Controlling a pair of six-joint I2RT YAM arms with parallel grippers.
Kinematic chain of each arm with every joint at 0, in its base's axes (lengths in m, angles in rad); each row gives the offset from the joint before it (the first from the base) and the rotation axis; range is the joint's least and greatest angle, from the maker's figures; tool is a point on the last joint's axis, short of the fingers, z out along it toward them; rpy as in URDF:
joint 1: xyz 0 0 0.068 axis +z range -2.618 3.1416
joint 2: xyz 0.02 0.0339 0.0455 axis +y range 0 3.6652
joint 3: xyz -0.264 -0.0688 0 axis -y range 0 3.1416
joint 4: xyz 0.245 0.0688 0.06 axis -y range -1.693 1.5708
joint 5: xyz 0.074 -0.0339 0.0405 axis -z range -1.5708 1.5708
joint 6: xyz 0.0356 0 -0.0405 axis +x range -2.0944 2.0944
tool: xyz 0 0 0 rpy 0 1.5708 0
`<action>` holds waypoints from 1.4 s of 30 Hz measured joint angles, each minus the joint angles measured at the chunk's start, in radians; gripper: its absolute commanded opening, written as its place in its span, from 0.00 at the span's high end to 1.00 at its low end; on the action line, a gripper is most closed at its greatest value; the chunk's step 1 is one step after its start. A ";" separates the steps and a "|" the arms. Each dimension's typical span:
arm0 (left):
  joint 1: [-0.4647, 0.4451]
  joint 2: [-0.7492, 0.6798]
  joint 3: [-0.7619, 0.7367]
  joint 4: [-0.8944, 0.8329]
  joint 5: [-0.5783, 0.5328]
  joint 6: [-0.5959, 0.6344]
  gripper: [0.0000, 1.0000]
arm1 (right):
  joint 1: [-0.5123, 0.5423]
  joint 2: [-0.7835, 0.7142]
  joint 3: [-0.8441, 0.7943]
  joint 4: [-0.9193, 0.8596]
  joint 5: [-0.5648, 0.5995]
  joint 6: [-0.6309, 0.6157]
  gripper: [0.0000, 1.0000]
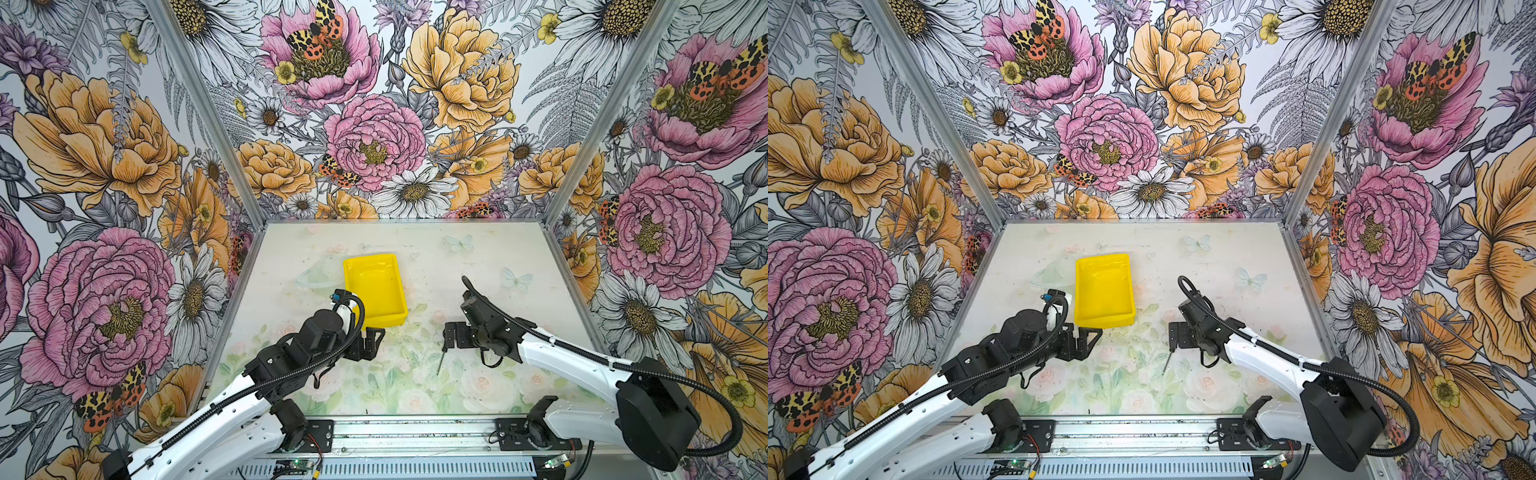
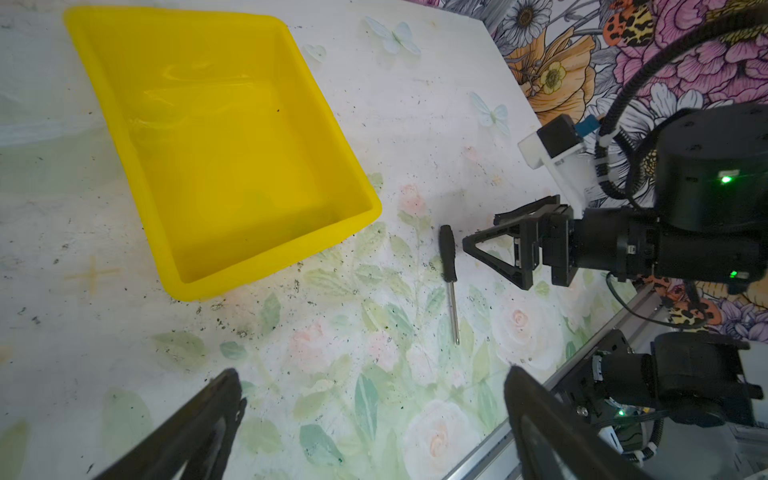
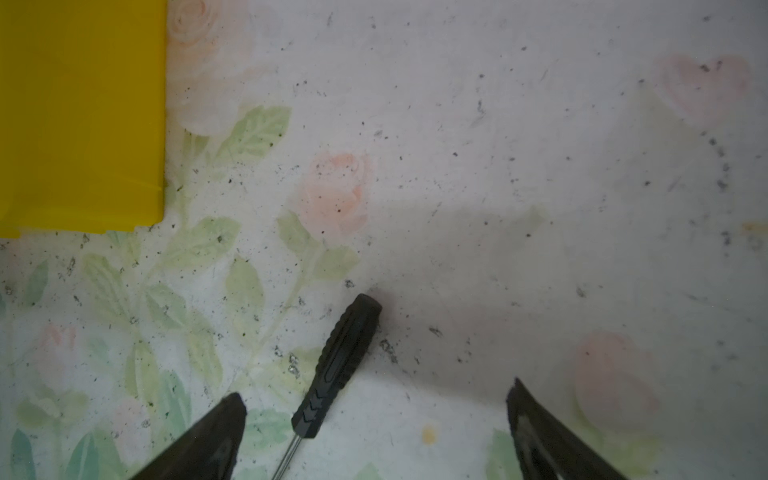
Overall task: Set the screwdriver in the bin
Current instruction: 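Lower the right gripper over the screwdriver handle and close on it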
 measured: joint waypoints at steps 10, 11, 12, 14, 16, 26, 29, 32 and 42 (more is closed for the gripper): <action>-0.117 0.183 0.053 0.010 -0.046 0.002 0.01 | 0.039 0.145 0.015 0.044 0.055 0.046 0.07; -0.117 0.189 0.053 0.015 -0.040 0.002 0.01 | 0.043 0.150 0.015 0.043 0.066 0.055 0.12; -0.117 0.192 0.053 0.020 -0.033 0.002 0.01 | 0.047 0.151 0.015 0.044 0.077 0.072 0.14; -0.117 0.192 0.049 0.033 -0.016 0.003 0.01 | 0.057 0.155 0.016 0.048 0.099 0.097 0.17; -0.117 0.186 0.039 0.040 -0.005 0.005 0.01 | 0.069 0.172 0.021 0.051 0.114 0.114 0.21; -0.032 0.062 -0.047 0.050 0.080 0.012 0.01 | 0.130 0.305 0.122 0.058 0.156 0.169 0.48; -0.005 0.016 -0.060 0.050 0.088 0.013 0.01 | 0.141 0.332 0.146 0.062 0.166 0.176 0.63; 0.011 0.007 -0.060 0.051 0.097 0.019 0.01 | 0.142 0.349 0.157 0.063 0.171 0.187 0.75; 0.036 0.034 -0.060 0.050 0.126 0.045 0.01 | 0.185 0.388 0.190 0.074 0.202 0.203 0.94</action>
